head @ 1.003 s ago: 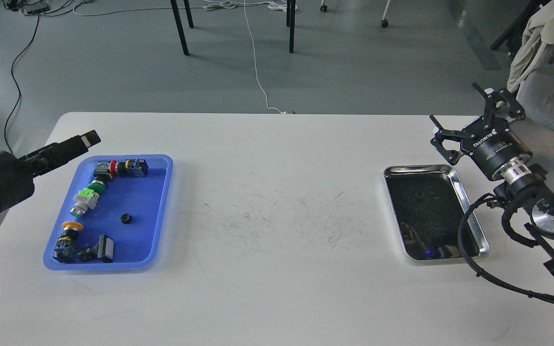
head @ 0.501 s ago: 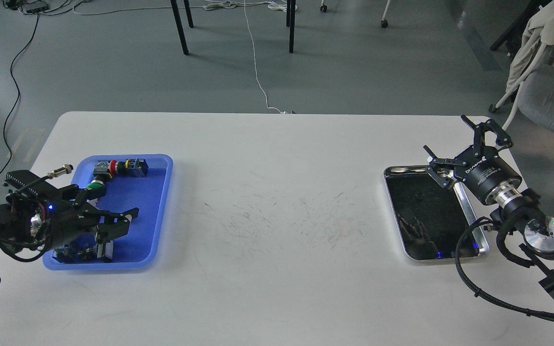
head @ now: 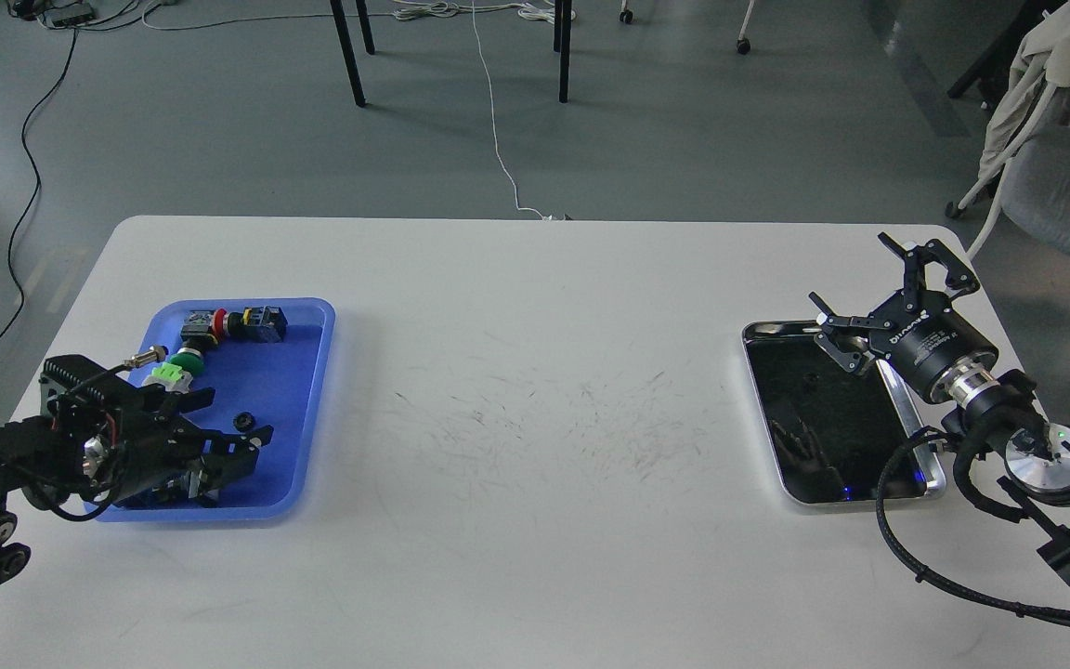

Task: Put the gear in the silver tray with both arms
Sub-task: 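Grasp another black gear in the blue tray with the left gripper, then carry the black gear with the left gripper toward the table center, then open the left gripper to drop the gear on the table, withdraw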

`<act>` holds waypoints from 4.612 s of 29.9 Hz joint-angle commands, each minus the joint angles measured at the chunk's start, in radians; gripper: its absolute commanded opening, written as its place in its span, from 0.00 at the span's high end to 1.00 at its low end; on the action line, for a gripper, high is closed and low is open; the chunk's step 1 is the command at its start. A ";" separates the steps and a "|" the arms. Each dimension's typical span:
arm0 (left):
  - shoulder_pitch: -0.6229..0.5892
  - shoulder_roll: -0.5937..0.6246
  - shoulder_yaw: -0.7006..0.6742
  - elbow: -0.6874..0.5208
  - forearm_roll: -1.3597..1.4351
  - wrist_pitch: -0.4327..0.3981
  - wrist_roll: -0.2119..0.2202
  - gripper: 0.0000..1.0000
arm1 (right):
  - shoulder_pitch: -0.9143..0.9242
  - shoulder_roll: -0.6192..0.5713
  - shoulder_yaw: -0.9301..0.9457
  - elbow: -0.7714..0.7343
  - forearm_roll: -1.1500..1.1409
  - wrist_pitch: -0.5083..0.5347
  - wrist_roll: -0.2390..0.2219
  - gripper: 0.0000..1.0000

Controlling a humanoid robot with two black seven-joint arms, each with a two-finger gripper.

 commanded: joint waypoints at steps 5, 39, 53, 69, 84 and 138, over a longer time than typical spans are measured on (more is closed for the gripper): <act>-0.001 -0.036 0.000 0.073 -0.001 0.001 -0.027 0.27 | 0.002 0.000 0.000 0.002 0.000 0.000 0.000 0.06; -0.239 0.048 -0.018 -0.187 -0.017 -0.104 0.011 0.93 | 0.022 -0.001 0.000 0.027 -0.003 -0.006 0.000 0.06; -0.339 -0.490 -0.009 -0.240 -0.053 -0.127 0.245 0.93 | 0.021 -0.035 0.015 0.024 -0.003 -0.009 0.000 0.06; -0.251 -0.866 0.000 0.114 0.026 -0.118 0.229 0.93 | 0.012 -0.046 0.061 0.007 -0.002 0.005 0.001 0.05; -0.210 -0.866 0.030 0.263 0.039 -0.078 0.213 0.93 | 0.008 -0.044 0.066 -0.027 0.000 0.034 0.001 0.05; -0.145 -0.363 -0.544 0.018 -1.121 0.107 0.257 0.02 | 0.559 -0.052 -0.589 0.279 -0.478 -0.109 -0.058 0.05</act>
